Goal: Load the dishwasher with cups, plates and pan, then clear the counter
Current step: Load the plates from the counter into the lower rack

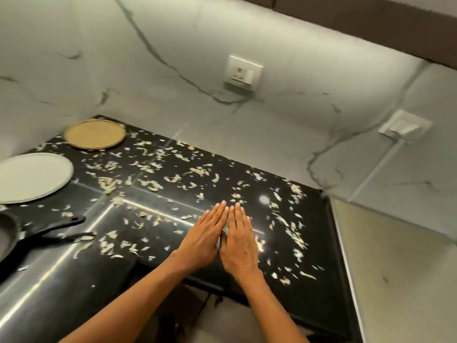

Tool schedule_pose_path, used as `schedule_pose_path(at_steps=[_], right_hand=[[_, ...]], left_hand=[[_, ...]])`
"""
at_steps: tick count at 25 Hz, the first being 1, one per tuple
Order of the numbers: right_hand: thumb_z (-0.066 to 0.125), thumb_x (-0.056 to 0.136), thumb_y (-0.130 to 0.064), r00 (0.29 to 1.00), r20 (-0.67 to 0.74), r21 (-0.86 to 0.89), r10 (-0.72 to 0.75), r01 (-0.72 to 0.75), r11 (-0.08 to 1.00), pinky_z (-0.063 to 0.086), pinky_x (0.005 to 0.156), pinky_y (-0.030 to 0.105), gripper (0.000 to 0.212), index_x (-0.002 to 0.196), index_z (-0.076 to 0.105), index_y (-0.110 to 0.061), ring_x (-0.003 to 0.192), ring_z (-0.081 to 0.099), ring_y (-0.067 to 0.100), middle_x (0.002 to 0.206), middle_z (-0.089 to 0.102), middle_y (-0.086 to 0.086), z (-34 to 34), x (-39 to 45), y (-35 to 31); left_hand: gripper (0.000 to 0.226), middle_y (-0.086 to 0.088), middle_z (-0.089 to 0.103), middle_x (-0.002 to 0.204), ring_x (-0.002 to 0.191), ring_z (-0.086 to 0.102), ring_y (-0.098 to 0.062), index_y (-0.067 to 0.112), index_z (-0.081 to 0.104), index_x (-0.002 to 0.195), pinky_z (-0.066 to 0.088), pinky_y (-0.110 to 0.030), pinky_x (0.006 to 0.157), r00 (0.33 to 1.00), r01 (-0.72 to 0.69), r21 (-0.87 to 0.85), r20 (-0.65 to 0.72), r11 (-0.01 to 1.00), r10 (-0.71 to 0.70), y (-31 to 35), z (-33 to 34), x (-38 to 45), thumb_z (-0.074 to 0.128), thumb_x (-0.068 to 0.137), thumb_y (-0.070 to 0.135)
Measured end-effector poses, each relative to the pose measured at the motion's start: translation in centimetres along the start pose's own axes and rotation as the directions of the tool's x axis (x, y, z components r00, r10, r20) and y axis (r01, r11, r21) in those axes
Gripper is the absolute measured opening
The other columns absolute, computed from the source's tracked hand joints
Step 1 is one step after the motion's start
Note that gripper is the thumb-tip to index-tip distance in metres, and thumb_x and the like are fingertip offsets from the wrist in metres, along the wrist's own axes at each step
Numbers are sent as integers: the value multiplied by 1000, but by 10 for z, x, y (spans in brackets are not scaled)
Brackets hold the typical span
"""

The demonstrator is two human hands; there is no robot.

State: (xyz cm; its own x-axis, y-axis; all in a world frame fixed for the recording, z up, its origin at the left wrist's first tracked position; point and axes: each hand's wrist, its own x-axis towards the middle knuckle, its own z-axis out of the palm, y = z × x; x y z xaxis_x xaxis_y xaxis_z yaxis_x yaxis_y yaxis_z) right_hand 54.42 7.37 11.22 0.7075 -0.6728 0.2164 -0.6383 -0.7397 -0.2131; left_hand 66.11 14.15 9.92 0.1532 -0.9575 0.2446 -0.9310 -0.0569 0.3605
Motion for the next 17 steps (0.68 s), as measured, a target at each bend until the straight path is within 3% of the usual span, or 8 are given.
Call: schedule_pose_path(at_steps=[6,9,13,17], right_hand=[[7,91,-42,962,92,126,-256,244,962,3,127,39,75,160,3,-11,154,-6,17,166,-4,6,47,106,-83],[16,99,-39,919,138,151,-369,348,925,-10,123,33,69,160,-1,-11,154,-10,18,165,-10,5,67,156,-122],[24,102,-34,831,199,190,-520,488,852,-12,122,31,68,160,1,-8,155,-7,19,168,-3,10,97,206,-184],[33,104,-27,720,259,222,-644,605,765,-11,123,32,68,160,0,-7,155,-9,20,168,-5,11,124,230,-253]], left_hand=[[69,0,-18,163,149,-21,-11,15,-9,157,-3,-35,125,957,289,97,-48,952,-286,-122,-42,1,26,98,26],[71,1,-18,162,150,-18,-13,16,-9,156,-5,-32,124,918,397,106,-61,912,-392,-170,-66,1,12,91,35],[74,0,-17,161,151,-14,-15,14,-6,157,-2,-35,125,824,565,82,-110,821,-556,-229,-92,-15,38,97,20],[75,-1,-16,161,152,-11,-16,13,-4,157,-12,-27,119,701,711,72,-156,699,-696,-280,-114,-52,40,98,20]])
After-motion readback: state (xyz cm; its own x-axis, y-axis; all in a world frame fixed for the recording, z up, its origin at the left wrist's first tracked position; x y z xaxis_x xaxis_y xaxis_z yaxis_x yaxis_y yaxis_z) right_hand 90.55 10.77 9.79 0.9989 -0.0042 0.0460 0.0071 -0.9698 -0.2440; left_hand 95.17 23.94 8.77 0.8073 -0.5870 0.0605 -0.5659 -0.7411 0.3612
